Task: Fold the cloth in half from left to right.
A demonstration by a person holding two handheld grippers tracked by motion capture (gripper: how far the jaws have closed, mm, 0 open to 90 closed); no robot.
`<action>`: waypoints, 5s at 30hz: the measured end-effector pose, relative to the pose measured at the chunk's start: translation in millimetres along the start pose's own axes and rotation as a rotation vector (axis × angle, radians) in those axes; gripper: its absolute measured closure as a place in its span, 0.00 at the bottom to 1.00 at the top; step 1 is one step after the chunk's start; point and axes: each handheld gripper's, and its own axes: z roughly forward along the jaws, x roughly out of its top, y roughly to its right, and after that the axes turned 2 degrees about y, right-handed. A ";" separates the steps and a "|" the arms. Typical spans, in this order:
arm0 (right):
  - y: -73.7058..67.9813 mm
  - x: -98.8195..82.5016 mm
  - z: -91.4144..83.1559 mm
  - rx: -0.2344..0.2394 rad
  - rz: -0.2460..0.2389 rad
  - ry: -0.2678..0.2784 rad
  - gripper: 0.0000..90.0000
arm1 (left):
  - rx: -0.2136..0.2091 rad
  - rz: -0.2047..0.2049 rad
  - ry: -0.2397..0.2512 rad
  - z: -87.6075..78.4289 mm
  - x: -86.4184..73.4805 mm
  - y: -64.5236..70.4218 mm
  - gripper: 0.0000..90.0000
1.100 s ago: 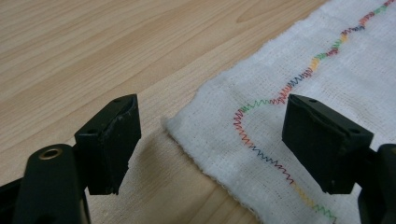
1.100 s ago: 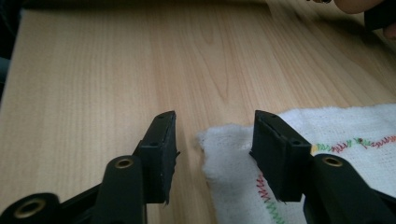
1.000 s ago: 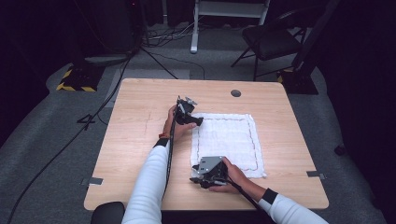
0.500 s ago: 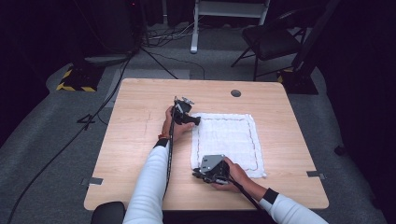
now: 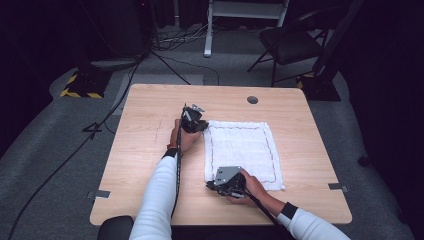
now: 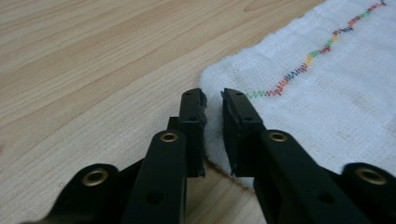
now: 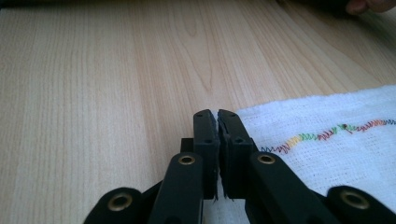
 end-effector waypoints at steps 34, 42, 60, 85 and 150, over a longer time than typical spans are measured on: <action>-9.7 43.1 11.1 -0.010 -0.030 0.102 0.98 | 0.089 0.010 0.046 -72.4 -20.0 -37.3 0.95; -7.9 44.6 3.5 -0.028 -0.029 0.122 0.98 | 0.107 0.012 0.079 -78.8 -17.9 -35.5 0.95; 9.1 24.0 -48.6 -0.094 0.029 0.171 0.98 | 0.099 0.041 0.132 -61.1 13.0 -3.6 0.95; 22.3 -18.6 -108.1 -0.189 0.113 0.165 0.98 | 0.068 0.112 0.131 -31.7 47.5 42.4 0.96; 33.1 -95.2 -138.4 -0.272 0.272 -0.059 0.74 | 0.069 0.186 0.054 36.8 75.7 119.1 0.38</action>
